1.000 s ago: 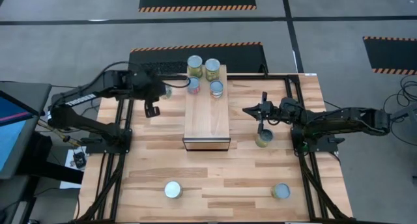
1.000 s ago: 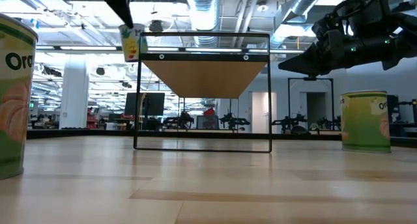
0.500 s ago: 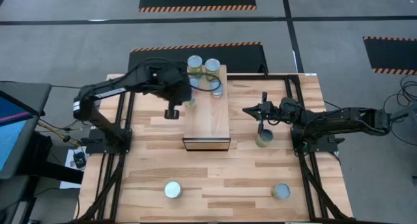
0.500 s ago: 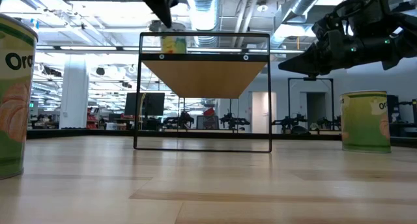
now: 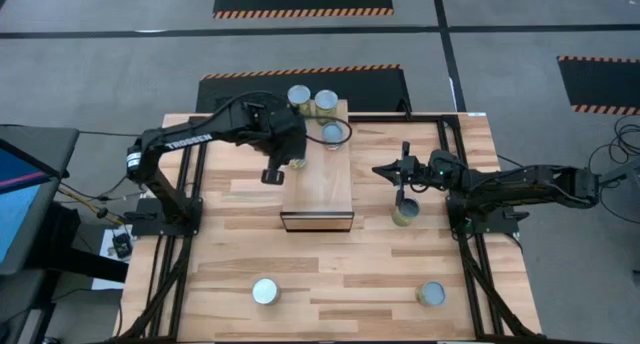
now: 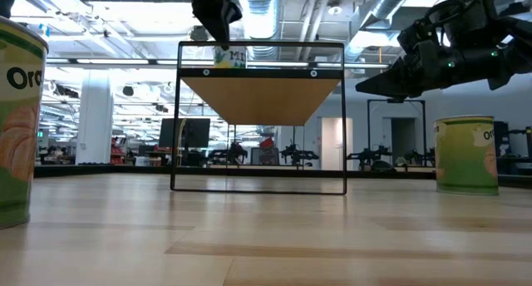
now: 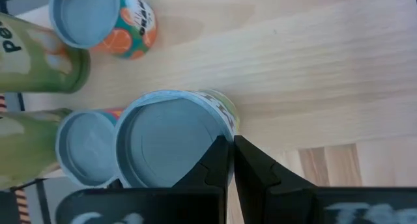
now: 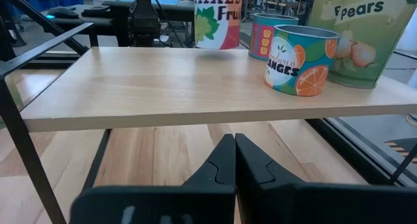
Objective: Pick and place cans onto a shelf
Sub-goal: Put the canned mixed fruit on the shelf, then put the canned spaghetti sauce on the shelf
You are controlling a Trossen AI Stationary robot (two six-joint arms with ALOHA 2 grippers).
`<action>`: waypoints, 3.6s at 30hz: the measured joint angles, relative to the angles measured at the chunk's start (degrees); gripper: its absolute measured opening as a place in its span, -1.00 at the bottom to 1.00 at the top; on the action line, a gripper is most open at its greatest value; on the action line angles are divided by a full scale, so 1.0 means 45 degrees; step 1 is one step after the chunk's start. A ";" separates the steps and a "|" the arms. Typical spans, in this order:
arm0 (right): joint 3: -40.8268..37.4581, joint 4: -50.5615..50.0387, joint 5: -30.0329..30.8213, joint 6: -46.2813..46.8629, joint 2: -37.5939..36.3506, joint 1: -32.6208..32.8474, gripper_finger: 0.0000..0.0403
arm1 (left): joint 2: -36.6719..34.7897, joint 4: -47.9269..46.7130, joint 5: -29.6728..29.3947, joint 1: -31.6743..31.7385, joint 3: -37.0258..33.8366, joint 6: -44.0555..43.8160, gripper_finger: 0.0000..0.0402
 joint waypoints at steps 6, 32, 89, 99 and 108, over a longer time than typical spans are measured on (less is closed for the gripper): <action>0.0000 0.0002 0.0000 0.0003 0.0000 0.0000 -0.94 | 0.0039 0.0115 0.0593 0.0228 -0.0005 -0.0054 -1.00; 0.0000 0.0010 0.0000 0.0001 0.0000 0.0019 -0.94 | 0.0403 0.0328 -0.0269 0.0274 -0.0024 -0.0005 -0.70; 0.6500 -1.5173 0.4453 1.2124 0.0102 0.8988 -0.97 | -1.2475 2.4166 0.2124 0.1583 -1.9628 -0.1858 -0.97; 0.8098 -2.0397 0.4389 2.3534 0.1230 1.4906 -0.96 | -1.1664 2.4190 0.3524 0.2454 -1.9628 -0.2876 -0.97; 1.0018 -2.1652 0.1602 2.9542 0.4100 1.7307 -0.69 | -1.0552 2.5151 0.4344 0.3111 -1.9623 -0.3499 -0.97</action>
